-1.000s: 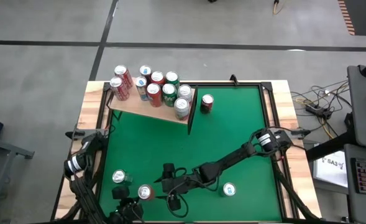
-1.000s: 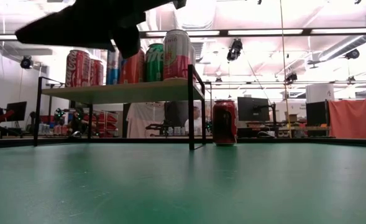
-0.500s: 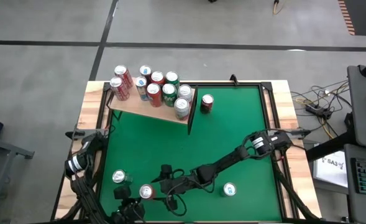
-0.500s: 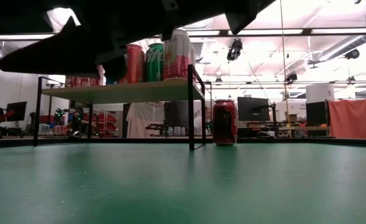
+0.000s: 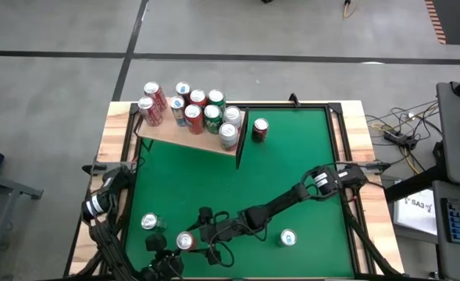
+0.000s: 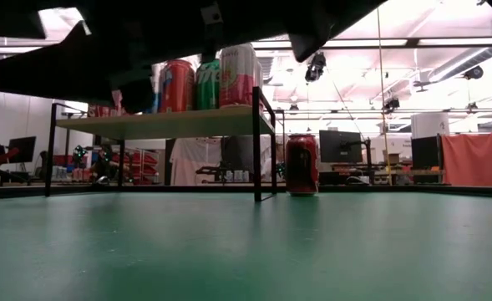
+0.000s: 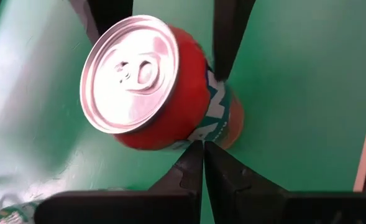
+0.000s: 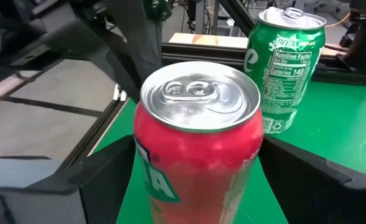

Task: Place canned beverage on shelf
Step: Put the red soda can on the shelf aligned with the other red soda can

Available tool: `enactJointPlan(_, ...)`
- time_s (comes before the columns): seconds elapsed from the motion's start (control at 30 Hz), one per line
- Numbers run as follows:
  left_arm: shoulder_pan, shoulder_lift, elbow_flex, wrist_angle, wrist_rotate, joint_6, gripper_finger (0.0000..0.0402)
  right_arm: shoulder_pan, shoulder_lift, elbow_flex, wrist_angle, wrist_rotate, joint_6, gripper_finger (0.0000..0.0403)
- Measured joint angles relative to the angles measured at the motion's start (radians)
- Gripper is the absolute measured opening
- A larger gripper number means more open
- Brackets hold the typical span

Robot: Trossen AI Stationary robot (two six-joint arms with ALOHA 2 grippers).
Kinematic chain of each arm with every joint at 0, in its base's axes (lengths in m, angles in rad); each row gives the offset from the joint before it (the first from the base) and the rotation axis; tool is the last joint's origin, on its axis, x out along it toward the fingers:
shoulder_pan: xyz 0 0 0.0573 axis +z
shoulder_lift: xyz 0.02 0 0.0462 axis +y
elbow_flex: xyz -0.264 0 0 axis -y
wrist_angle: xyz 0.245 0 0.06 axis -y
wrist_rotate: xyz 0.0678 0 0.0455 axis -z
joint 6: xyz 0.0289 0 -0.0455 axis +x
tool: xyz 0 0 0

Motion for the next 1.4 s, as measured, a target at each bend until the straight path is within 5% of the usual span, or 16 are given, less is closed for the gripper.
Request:
enactJointPlan(0.57,0.006,0.001,0.007,0.007,-0.009,0.012,0.0000,-0.010,0.016,0.037,-0.020,-0.005,-0.049,0.0273)
enactJointPlan(0.77,-0.014,0.001,0.120,-0.098,-0.028,0.023,0.0000,-0.009,-0.030,0.035,-0.107,-0.011,-0.064,0.0273)
enactJointPlan(1.13,-0.046,-0.037,0.343,-0.101,-0.360,0.423,0.0000,-0.036,-0.249,0.034,-0.374,0.044,-0.054,0.0273)
enactJointPlan(1.4,-0.037,-0.142,0.288,-0.102,-0.503,0.628,0.0000,-0.079,-0.420,0.028,-0.473,0.132,-0.112,0.0273)
